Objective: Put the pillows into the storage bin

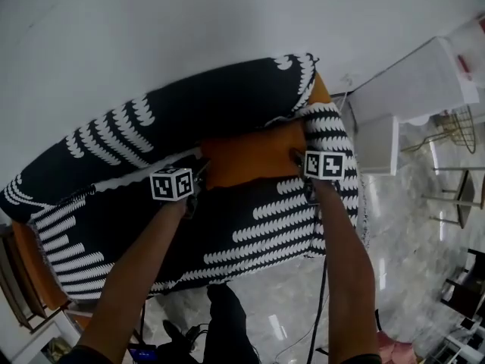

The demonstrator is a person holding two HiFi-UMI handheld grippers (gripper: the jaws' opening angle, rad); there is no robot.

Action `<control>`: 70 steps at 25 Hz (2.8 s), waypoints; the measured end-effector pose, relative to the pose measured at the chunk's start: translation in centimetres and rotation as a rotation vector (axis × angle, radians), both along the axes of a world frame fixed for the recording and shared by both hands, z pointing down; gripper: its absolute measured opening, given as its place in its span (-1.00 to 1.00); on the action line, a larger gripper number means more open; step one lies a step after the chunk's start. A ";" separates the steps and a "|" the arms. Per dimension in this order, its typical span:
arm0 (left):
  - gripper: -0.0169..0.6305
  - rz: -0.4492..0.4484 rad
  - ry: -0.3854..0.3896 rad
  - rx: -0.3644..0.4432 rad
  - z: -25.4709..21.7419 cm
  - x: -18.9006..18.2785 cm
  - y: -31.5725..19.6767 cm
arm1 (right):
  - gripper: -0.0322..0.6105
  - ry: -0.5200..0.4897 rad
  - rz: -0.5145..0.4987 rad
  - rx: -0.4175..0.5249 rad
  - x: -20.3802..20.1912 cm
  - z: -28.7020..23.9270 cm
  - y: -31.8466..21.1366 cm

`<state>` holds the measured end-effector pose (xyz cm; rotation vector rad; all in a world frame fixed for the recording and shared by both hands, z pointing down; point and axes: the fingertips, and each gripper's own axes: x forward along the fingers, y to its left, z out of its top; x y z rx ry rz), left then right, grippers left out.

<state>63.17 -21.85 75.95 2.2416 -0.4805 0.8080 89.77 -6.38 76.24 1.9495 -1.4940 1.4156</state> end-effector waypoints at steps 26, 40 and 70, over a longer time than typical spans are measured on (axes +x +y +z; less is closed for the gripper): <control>-0.69 -0.048 0.100 0.056 -7.1 -10.1 1.1 | -0.65 0.133 -0.139 0.181 -11.7 -8.7 -2.8; -0.70 -0.288 0.153 0.239 -22.3 -34.1 -4.9 | -0.68 0.173 -0.393 0.380 -33.3 -24.7 -15.0; -0.73 -1.095 0.209 0.534 -38.6 -98.7 16.9 | -0.80 0.123 -1.107 0.670 -102.2 -44.3 -14.7</control>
